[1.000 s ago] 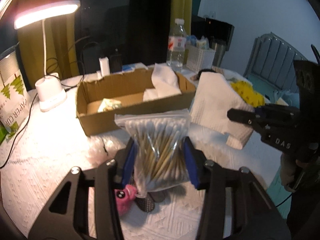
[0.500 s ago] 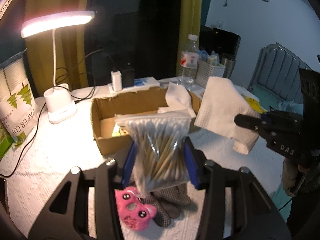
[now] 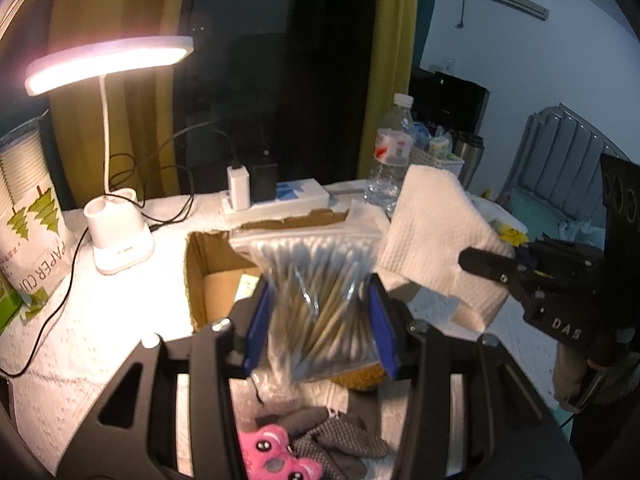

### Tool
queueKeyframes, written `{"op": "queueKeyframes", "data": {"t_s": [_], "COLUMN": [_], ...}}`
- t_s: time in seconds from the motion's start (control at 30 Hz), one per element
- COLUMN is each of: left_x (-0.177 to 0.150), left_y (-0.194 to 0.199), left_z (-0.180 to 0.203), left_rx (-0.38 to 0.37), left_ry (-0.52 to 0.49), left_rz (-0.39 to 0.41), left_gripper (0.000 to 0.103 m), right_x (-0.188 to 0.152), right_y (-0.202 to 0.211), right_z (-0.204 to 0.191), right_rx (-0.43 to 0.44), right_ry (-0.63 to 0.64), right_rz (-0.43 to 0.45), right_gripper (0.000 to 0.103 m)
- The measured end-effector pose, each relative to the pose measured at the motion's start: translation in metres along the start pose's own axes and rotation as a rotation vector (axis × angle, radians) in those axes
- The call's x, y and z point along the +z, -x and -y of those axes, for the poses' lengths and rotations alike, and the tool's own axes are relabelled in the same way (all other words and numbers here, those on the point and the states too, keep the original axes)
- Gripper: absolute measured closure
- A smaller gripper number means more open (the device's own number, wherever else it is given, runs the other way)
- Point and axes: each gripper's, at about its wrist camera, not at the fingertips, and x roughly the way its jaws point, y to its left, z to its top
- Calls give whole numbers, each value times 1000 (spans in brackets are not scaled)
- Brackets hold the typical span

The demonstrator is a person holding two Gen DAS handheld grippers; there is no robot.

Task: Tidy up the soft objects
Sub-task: 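Lower the swab bag into the box with the left gripper while the right gripper places the towel there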

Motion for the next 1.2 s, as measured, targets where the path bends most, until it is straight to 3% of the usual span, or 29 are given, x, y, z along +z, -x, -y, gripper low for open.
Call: {"op": "queueKeyframes", "data": {"t_s": [0.6, 1.2], "left_x": [19, 6], "left_y": [-43, -114], "left_z": [-13, -22], "left_rx": [20, 20], "left_ry": [23, 44], "left_rz": [-10, -139], "left_gripper": [57, 57], "right_x": [23, 3], "right_y": [-47, -126], "right_z": [14, 30], "right_rx": [33, 52], "right_ry": [21, -29], "right_rz": [0, -113], "right_gripper": [89, 89]}}
